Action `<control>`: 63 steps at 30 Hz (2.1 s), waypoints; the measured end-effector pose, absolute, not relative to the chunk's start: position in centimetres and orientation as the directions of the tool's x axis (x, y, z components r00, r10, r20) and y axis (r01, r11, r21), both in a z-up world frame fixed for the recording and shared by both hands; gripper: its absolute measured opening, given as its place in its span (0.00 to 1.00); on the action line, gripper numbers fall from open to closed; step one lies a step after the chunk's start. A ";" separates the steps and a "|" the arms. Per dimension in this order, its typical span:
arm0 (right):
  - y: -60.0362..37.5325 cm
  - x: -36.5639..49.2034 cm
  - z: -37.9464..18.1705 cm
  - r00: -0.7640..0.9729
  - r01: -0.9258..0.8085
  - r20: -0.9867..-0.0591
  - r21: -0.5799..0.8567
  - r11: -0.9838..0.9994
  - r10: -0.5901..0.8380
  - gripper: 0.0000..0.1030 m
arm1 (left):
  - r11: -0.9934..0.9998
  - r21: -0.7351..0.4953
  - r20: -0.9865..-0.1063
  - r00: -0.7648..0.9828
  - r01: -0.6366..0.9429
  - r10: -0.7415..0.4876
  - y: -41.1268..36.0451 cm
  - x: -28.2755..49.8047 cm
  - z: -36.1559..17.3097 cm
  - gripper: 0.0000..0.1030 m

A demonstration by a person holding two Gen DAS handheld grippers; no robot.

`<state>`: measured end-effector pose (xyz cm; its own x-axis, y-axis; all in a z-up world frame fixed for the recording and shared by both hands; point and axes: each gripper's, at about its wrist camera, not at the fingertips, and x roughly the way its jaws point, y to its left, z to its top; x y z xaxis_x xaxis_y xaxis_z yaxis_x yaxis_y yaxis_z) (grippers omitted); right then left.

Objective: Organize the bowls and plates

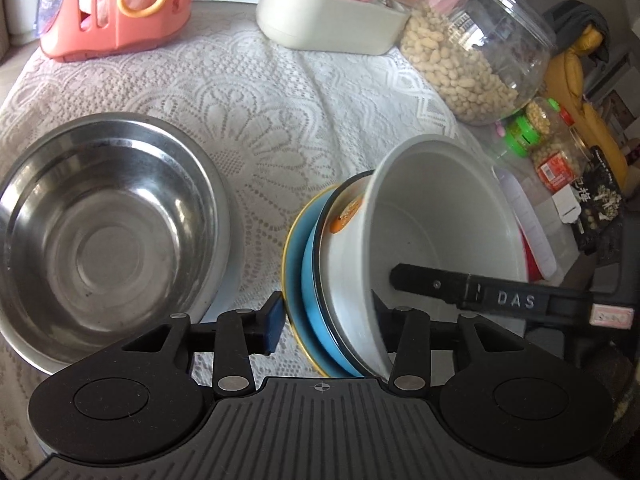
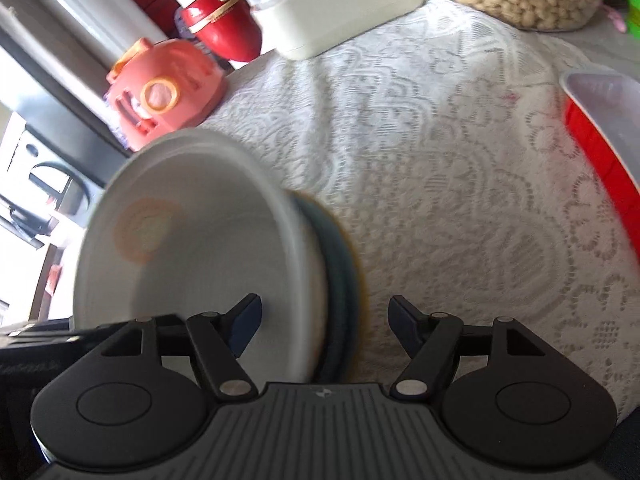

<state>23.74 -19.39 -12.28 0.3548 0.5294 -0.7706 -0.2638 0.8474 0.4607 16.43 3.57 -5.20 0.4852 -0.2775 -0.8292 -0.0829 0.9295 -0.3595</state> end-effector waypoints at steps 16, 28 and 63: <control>-22.1 23.3 -15.4 0.382 -0.112 -0.608 0.717 0.688 0.696 1.00 | 0.947 -0.311 -0.846 0.478 -0.080 -0.237 2.9 17.0 -5.3 0.47; -22.2 22.9 -15.9 0.377 0.007 -0.615 0.749 0.662 0.692 1.00 | 0.928 -0.359 -0.834 0.480 -0.099 -0.271 3.7 17.0 -5.5 0.45; -17.8 24.0 -12.4 0.146 -0.346 -0.816 0.488 0.801 0.560 0.59 | 0.884 -0.444 -0.863 0.334 -0.148 -0.378 4.1 17.0 -7.3 0.46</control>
